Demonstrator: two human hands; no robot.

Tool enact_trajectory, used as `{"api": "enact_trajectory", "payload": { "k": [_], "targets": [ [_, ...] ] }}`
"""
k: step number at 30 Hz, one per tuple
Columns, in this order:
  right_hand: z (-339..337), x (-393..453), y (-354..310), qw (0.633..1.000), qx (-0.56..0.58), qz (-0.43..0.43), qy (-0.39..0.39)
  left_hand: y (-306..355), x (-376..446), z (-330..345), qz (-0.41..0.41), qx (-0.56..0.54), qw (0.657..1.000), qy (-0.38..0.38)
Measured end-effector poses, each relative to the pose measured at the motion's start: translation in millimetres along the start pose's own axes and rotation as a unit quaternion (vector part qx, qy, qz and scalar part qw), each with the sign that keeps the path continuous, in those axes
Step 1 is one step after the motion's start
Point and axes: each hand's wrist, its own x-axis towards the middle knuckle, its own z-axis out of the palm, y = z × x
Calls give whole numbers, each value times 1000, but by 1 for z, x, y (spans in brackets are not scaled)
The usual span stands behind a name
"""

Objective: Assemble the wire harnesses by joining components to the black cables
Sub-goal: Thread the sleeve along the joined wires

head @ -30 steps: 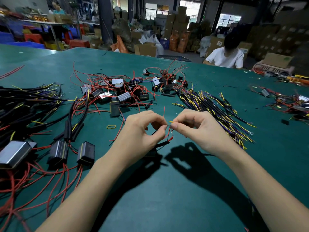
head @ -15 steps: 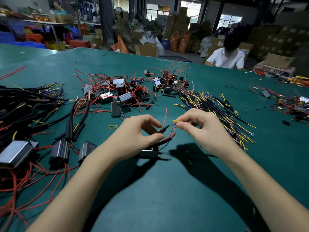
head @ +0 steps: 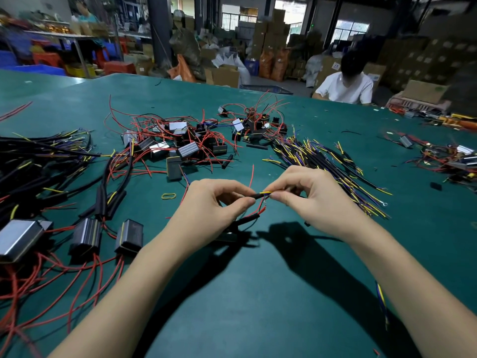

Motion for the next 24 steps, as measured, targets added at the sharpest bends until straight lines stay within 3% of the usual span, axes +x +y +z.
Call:
{"api": "enact_trajectory", "payload": {
  "k": [8, 15, 21, 24],
  "targets": [
    [-5, 1, -2, 998, -64, 6, -16, 4, -2, 8, 46, 46, 998, 28],
    [-6, 1, -3, 998, 56, 34, -9, 5, -1, 13, -55, -120, 990, 40],
    [-6, 0, -3, 991, 126, 35, -10, 6, 0, 8, -73, -152, 985, -40],
    [-8, 0, 0, 993, 102, 51, -39, 6, -1, 8, -72, -123, 989, -50]
  ]
}}
